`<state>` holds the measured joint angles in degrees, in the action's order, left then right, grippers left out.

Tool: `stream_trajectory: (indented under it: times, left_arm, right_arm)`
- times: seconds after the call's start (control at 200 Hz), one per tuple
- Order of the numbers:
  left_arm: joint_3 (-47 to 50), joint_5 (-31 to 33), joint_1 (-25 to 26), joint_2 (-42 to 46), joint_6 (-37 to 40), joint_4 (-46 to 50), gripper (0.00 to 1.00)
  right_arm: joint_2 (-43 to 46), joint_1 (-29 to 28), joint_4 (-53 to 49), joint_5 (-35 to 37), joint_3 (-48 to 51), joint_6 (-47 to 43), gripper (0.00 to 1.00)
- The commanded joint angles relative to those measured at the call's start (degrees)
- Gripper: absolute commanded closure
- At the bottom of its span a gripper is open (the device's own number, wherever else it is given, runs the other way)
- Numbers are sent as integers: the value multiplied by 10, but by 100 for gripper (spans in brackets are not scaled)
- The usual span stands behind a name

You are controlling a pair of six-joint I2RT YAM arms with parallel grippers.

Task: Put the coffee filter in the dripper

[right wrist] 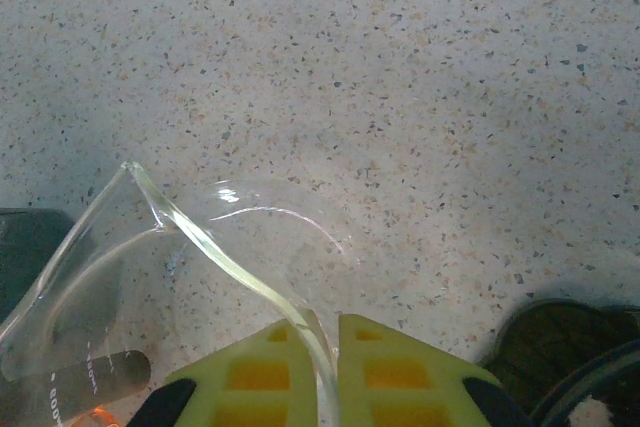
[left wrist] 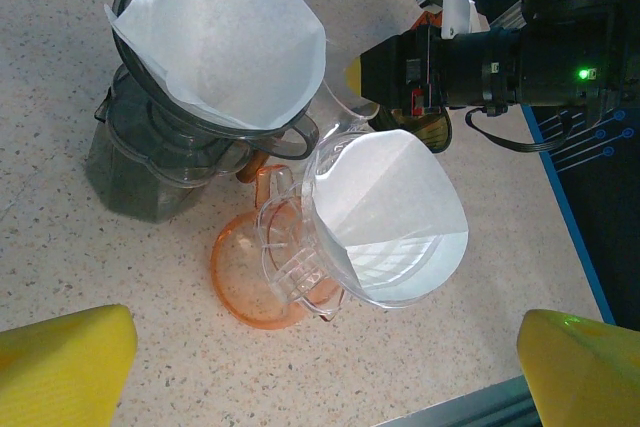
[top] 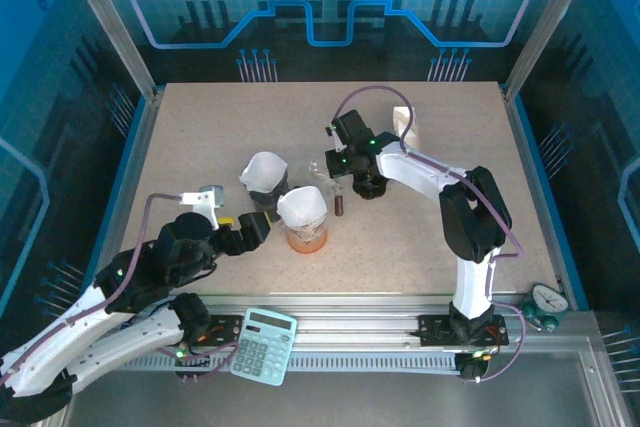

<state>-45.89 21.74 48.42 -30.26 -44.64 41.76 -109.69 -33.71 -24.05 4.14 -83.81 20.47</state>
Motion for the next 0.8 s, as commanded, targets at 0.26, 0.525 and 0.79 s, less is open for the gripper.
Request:
stream_trajectory:
  times: [0.26,0.525,0.79]
  left_arm:
    - [8,15,-4,9,10,-3,1]
    - [9,15,-4,7,7,2,1]
    - [11,22,-4,11,2,12,1]
  right_arm:
    - [49,15,1,15,-35,-5,100]
    - [101,36,-18,23,-51,-9,100]
    - [194,43,-73,41,-27,-14,100]
